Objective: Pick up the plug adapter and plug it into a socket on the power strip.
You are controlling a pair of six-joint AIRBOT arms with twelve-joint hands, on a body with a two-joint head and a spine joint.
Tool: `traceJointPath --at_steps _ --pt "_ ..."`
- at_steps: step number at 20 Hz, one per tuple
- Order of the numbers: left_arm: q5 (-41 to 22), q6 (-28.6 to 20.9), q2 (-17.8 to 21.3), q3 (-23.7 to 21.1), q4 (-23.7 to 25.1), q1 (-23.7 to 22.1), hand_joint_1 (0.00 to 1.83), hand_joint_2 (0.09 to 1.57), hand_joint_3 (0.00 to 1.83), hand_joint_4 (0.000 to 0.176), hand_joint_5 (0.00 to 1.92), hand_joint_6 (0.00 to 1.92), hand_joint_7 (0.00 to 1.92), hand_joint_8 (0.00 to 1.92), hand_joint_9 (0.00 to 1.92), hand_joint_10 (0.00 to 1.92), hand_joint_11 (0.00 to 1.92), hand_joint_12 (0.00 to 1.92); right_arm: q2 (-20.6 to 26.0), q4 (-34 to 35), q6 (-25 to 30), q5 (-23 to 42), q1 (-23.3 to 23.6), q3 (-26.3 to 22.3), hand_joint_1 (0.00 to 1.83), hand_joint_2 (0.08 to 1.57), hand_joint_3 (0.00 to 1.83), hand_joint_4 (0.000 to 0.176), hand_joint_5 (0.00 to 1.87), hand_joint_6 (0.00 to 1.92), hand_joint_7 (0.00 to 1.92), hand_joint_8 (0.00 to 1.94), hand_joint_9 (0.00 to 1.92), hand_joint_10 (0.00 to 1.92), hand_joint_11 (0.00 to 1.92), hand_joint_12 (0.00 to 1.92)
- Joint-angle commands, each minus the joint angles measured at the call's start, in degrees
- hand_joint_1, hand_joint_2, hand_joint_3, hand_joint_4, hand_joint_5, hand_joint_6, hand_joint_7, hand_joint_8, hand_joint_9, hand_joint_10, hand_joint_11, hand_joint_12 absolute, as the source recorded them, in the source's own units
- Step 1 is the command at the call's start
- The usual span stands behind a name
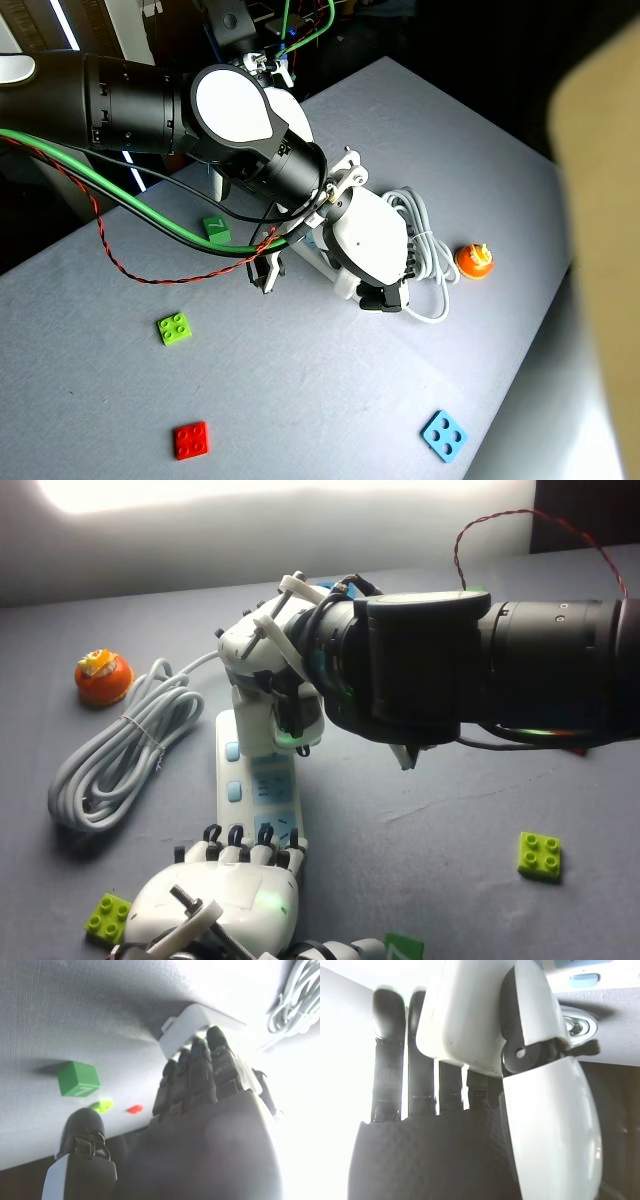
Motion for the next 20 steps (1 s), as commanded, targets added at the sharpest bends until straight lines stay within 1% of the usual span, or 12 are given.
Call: traceJointPath --at_steps 1,2,5,10,11,14,15,16,17,18,19,20 --pt "-2.1 0.0 0.3 0.0 1.2 0.1 0.0 1.23 0.0 0.0 0.08 0.0 0.08 0.0 0.07 0.0 0.0 0.25 -0.4 0.5 -0.2 2.6 -0.9 -0.2 1.34 1.16 0.0 0.0 0.83 0.97 0.94 1.17 0.83 1.39 0.67 1.56" --pt "-2.2 0.0 0.3 0.0 1.2 0.2 0.0 1.23 0.0 0.0 0.08 0.0 0.08 0.0 0.07 0.0 0.0 0.24 -0.3 0.5 -0.3 2.7 -0.7 -0.2 1.35 1.18 0.0 0.0 0.78 1.04 0.9 1.2 0.78 1.47 0.66 1.56" --pt "-2.2 0.0 0.3 0.0 1.2 0.3 0.0 1.23 0.0 0.0 0.07 0.0 0.07 0.0 0.06 0.0 0.0 0.19 0.4 0.5 -0.4 3.8 -0.1 -0.2 1.36 1.18 0.0 0.0 0.78 1.04 0.9 1.2 0.76 1.5 0.62 1.59" --pt "-2.2 0.0 0.4 -0.1 1.2 0.2 0.0 1.23 0.0 0.0 0.06 0.0 0.06 0.0 0.04 0.0 0.0 0.21 0.7 0.5 -0.6 3.9 0.2 -0.2 1.37 1.16 0.0 0.0 0.81 0.99 0.94 1.12 0.82 1.47 0.62 1.6" --pt "-2.2 0.0 0.5 -0.1 1.2 0.1 0.0 1.23 0.0 0.0 0.08 0.0 0.09 0.0 0.07 0.0 0.0 0.28 0.8 0.5 -0.6 3.9 0.2 -0.2 1.22 1.18 0.0 0.0 0.79 1.12 0.92 1.25 0.78 1.18 0.63 1.6" --pt "-2.3 0.0 0.6 -0.1 1.2 0.0 0.0 1.23 0.0 0.0 0.08 0.0 0.08 0.0 0.06 0.0 0.0 0.24 1.0 0.5 -0.5 4.0 0.2 -0.2 1.18 1.21 0.0 0.0 0.76 1.24 0.86 1.27 0.74 1.08 0.61 1.59" --pt "-2.4 0.0 0.7 -0.1 1.2 -0.1 0.0 1.23 0.0 0.0 0.1 0.0 0.1 0.0 0.08 0.0 0.0 0.31 1.0 0.5 -0.5 4.0 0.2 -0.2 1.17 1.21 0.0 0.018 0.78 1.27 0.83 1.27 0.74 1.01 0.61 1.57" --pt "-2.4 0.1 0.9 -0.1 1.2 -0.2 0.0 1.23 0.0 0.0 0.1 0.0 0.11 0.0 0.09 0.0 0.0 0.3 1.0 0.5 -0.5 4.1 0.2 -0.2 1.16 1.21 0.0 0.018 0.81 1.29 0.79 1.25 0.73 0.93 0.59 1.55" --pt "-2.4 0.1 0.9 -0.1 1.2 -0.2 0.0 1.23 0.0 0.0 0.08 0.0 0.09 0.0 0.07 0.0 0.0 0.26 1.0 0.5 -0.6 4.1 0.2 -0.2 1.17 1.21 0.0 0.0 0.84 1.3 0.76 1.23 0.7 0.8 0.53 1.55" --pt "-2.4 0.1 1.0 -0.1 1.2 -0.3 0.0 1.22 0.0 0.0 0.08 0.0 0.09 0.0 0.08 0.0 0.0 0.28 1.1 0.5 -0.6 4.1 0.1 -0.2 1.18 1.2 0.0 0.0 0.87 1.29 0.76 1.2 0.71 0.69 0.5 1.51" --pt "-2.4 0.1 1.0 -0.1 1.2 -0.3 0.0 1.22 0.0 0.0 0.09 0.01 0.1 0.0 0.08 0.0 0.0 0.28 1.1 0.5 -0.6 4.1 0.1 -0.2 1.1 1.21 0.0 0.0 0.81 1.27 0.69 0.57 0.66 0.53 0.42 1.45" --pt "-2.4 0.1 1.0 -0.1 1.2 -0.4 0.0 1.22 0.0 0.0 0.1 0.01 0.1 0.0 0.08 0.0 0.0 0.3 1.2 0.5 -0.6 4.1 0.1 -0.2 1.05 1.16 0.0 0.0 0.64 0.64 0.67 0.25 0.62 0.4 0.35 1.42"
